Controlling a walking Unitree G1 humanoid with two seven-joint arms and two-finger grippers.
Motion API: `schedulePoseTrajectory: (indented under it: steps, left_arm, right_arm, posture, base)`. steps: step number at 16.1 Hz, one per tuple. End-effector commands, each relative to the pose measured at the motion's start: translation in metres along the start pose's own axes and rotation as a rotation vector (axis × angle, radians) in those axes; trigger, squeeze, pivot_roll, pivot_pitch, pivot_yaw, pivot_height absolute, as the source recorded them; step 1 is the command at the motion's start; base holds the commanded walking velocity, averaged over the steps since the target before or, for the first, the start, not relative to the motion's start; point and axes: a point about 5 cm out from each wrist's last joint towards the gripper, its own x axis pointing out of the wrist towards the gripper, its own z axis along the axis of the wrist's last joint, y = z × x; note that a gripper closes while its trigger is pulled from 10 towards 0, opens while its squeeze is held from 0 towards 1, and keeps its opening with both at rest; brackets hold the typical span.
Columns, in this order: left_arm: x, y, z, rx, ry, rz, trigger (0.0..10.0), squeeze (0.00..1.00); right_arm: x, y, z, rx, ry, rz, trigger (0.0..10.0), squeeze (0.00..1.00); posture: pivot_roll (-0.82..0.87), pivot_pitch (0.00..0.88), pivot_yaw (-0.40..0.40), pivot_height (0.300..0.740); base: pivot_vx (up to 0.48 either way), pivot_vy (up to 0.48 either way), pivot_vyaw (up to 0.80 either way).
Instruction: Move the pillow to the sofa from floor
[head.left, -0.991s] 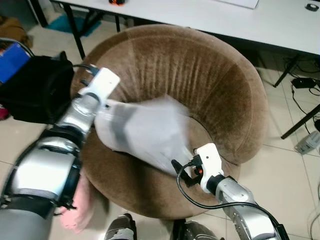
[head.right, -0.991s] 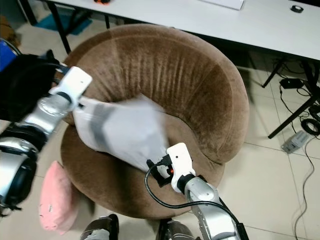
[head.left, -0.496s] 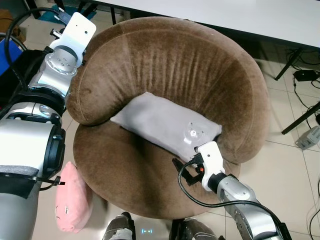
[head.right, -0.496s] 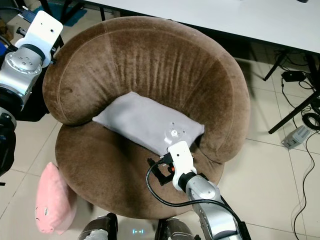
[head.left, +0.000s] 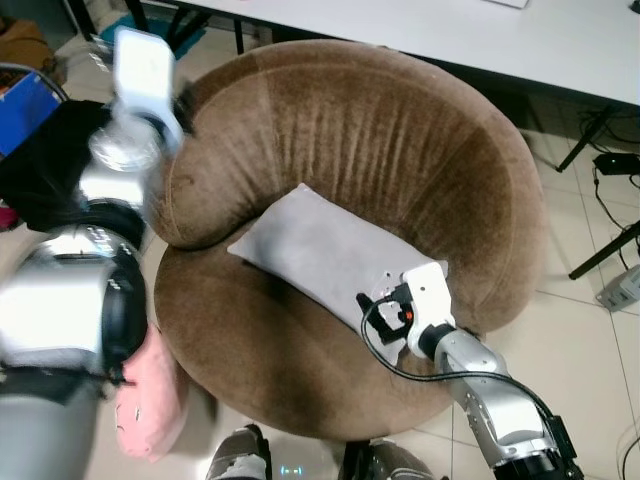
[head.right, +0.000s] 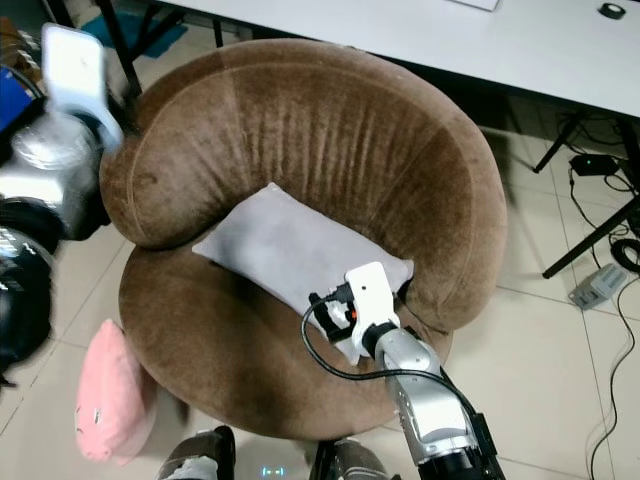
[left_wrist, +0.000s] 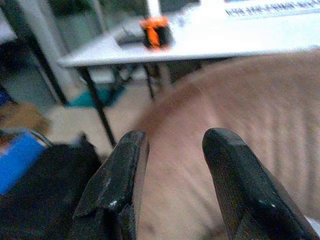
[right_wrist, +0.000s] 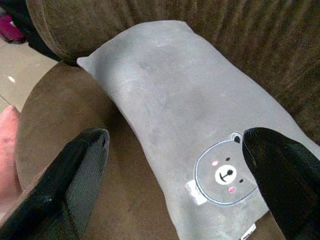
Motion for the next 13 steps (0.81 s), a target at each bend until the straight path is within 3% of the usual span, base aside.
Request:
schedulePoseTrajectory:
  steps: [1, 2, 4, 5, 7, 8, 10, 12, 13]
  left_arm:
    - [-0.005, -0.008, -0.014, -0.063, -0.012, -0.066, 10.0, 0.00]
    - [-0.015, -0.017, -0.037, -0.107, -0.010, -0.149, 10.0, 0.00]
    - [-0.045, -0.031, -0.083, -0.116, 0.038, -0.261, 10.0, 0.00]
    - [-0.066, -0.039, -0.104, -0.160, 0.043, -0.284, 10.0, 0.00]
    - [-0.116, -0.057, -0.125, -0.092, -0.009, -0.404, 10.0, 0.00]
    - [-0.148, -0.054, -0.142, -0.029, 0.006, -0.414, 10.0, 0.00]
    - [-0.205, -0.034, -0.187, -0.069, 0.178, -0.351, 10.0, 0.00]
    - [-0.236, -0.035, -0.202, -0.143, 0.266, -0.337, 10.0, 0.00]
    - [-0.239, -0.042, -0.197, -0.161, 0.246, -0.333, 10.0, 0.00]
  right_arm:
    - [-0.002, -0.004, -0.006, -0.011, 0.018, -0.012, 10.0, 0.00]
    - [-0.002, -0.005, -0.010, -0.014, 0.030, -0.013, 10.0, 0.00]
    - [-0.003, -0.008, -0.017, -0.020, 0.049, -0.009, 10.0, 0.00]
    - [-0.004, -0.009, -0.020, -0.032, 0.058, -0.009, 10.0, 0.00]
    - [-0.010, -0.010, -0.022, -0.076, 0.035, -0.007, 10.0, 0.00]
    - [-0.017, -0.010, -0.031, -0.071, 0.039, 0.004, 10.0, 0.00]
    - [-0.032, -0.010, -0.061, -0.136, 0.121, 0.042, 10.0, 0.00]
    - [-0.044, -0.012, -0.084, -0.107, 0.163, 0.042, 10.0, 0.00]
    - [-0.048, -0.013, -0.090, -0.121, 0.176, 0.043, 10.0, 0.00]
  posture:
    - [0.09, 0.151, -0.081, 0.740]
    - [0.09, 0.147, -0.085, 0.740]
    - [0.11, 0.147, -0.095, 0.740]
    - [0.12, 0.144, -0.098, 0.740]
    - [0.12, 0.141, -0.112, 0.740]
    - [0.12, 0.142, -0.116, 0.740]
    - [0.13, 0.145, -0.117, 0.740]
    - [0.14, 0.155, -0.128, 0.740]
    - [0.14, 0.154, -0.134, 0.740]
  base:
    - [0.000, 0.000, 0.00]
    - [0.000, 0.000, 0.00]
    - [0.000, 0.000, 0.00]
    - [0.000, 0.000, 0.00]
    - [0.000, 0.000, 0.00]
    - [0.000, 0.000, 0.00]
    - [0.000, 0.000, 0.00]
    - [0.000, 0.000, 0.00]
    - [0.000, 0.000, 0.00]
